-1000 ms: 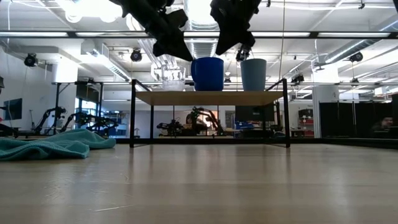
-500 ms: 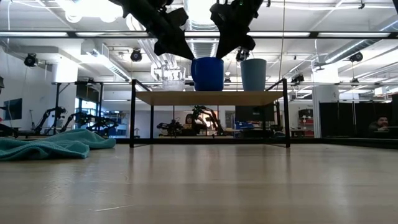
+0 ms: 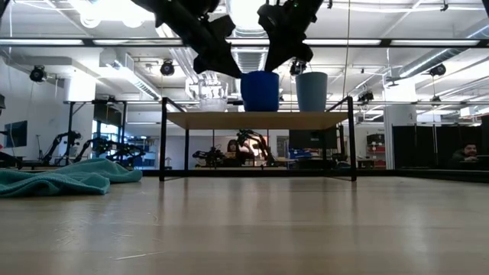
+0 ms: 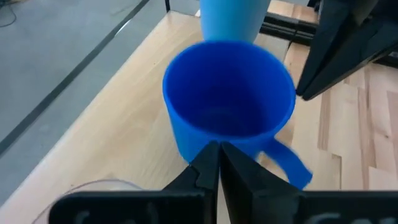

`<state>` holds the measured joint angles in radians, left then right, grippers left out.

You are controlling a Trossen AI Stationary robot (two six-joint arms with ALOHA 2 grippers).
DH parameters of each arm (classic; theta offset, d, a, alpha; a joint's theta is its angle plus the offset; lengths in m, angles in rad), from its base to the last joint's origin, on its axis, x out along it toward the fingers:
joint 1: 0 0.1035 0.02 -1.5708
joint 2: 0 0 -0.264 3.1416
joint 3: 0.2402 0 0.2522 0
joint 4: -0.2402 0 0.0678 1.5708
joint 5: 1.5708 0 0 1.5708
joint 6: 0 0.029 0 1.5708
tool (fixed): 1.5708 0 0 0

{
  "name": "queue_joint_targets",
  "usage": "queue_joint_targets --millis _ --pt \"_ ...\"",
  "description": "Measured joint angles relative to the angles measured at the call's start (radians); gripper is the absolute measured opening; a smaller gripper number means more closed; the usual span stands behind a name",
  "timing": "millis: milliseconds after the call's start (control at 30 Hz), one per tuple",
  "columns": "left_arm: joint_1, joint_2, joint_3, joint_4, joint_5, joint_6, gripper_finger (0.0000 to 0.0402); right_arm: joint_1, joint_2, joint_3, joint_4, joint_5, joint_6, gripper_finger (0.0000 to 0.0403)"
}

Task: Stack small to large cups/mugs on shelf
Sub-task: Adjust the blue mug, then return to Home Position

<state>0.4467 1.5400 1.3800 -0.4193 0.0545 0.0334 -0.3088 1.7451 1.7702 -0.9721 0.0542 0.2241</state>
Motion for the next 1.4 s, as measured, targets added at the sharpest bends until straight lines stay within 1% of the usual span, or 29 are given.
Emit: queue_joint_targets --millis 233,567,1067,1267,1400 --pt "0.000 0.002 0.001 0.007 0.001 0.000 0.0000 -0.006 0.000 0.000 0.005 0.000 -0.013 0.0008" --pt "0.004 0.002 0.001 0.023 0.019 0.003 0.0000 -0.056 0.000 0.000 0.006 0.000 -0.026 0.0009" --pt "0.013 0.002 0.001 0.027 0.020 0.008 0.0000 -0.052 -0.002 0.010 -0.003 -0.003 -0.047 0.0009" --pt "0.013 -0.024 0.008 0.026 0.030 0.007 0.0000 -0.033 -0.002 0.057 -0.077 -0.005 -0.045 0.0009" --pt "0.010 -0.071 0.028 0.019 0.085 -0.001 0.0000 -0.006 -0.003 0.130 -0.158 -0.008 -0.048 0.0009"
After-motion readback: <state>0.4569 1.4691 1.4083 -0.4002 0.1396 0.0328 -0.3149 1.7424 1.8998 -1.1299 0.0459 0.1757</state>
